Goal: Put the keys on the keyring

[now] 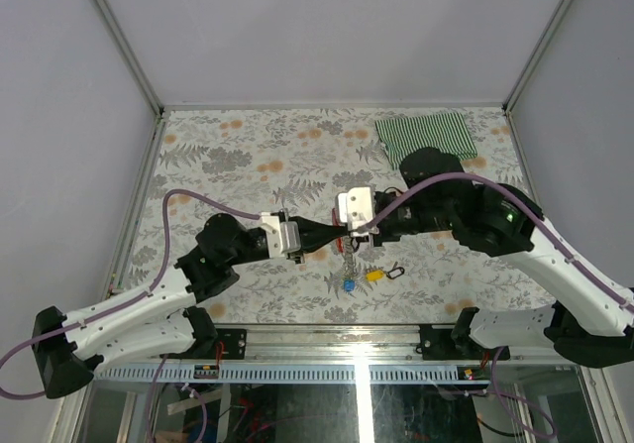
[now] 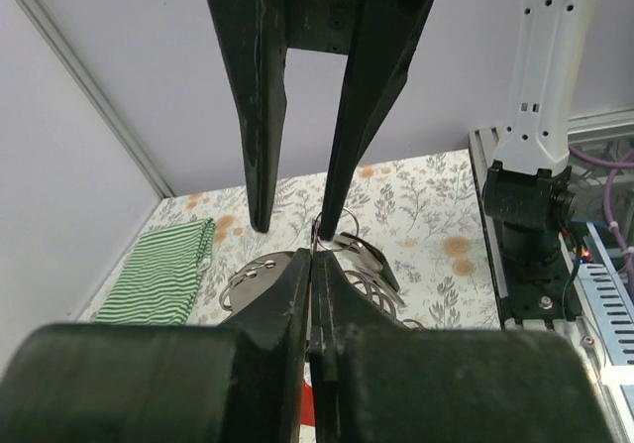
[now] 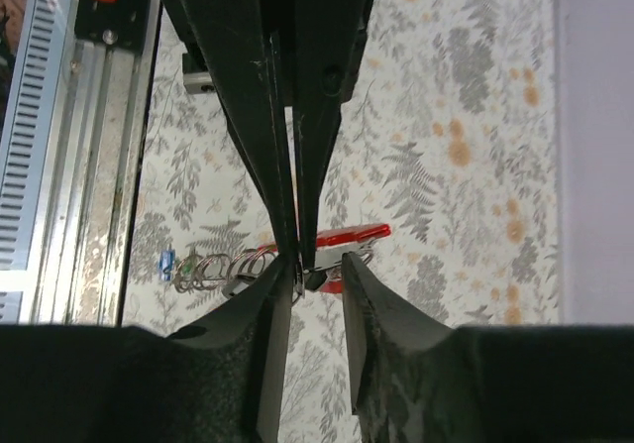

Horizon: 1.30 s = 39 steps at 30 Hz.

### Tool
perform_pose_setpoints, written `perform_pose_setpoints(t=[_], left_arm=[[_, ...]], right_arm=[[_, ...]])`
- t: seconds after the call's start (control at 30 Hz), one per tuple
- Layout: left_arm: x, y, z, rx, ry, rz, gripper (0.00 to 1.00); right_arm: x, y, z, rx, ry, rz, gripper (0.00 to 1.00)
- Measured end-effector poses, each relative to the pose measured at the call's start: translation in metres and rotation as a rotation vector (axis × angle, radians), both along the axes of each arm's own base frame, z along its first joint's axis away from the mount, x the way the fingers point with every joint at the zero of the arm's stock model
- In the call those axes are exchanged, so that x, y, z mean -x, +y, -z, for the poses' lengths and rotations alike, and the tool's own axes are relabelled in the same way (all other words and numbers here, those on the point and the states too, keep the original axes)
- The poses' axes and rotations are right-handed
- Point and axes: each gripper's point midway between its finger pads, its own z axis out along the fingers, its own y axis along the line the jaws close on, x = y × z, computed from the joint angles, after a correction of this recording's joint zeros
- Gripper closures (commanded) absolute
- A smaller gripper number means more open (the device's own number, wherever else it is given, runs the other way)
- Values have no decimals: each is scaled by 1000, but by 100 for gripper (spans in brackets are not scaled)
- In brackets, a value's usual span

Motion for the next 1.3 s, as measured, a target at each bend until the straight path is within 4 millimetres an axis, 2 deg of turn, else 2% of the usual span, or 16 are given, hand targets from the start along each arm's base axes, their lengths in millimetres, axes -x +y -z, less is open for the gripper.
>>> perform_pose_setpoints(t=[0.2, 0.33, 0.57, 0.73, 0.97, 1.3], left_arm=[[6, 6, -3, 86, 6, 6, 100], [4, 11, -5, 140, 16, -16, 100], [-9, 22, -14, 232, 33, -108, 100], [-21, 29, -19, 259, 40, -185, 100], [-36, 35, -14, 245, 38, -272, 100], [-41, 36, -8, 222, 41, -299, 100]], right_arm=[[6, 5, -35, -233, -46, 13, 64], [10, -1, -55, -409, -20, 82, 63], [-5, -5, -77, -645, 192, 331, 59], [-18, -3, -71, -700, 356, 492, 57], [-32, 2, -45, -671, 513, 665, 60], [-33, 13, -21, -607, 624, 736, 58]])
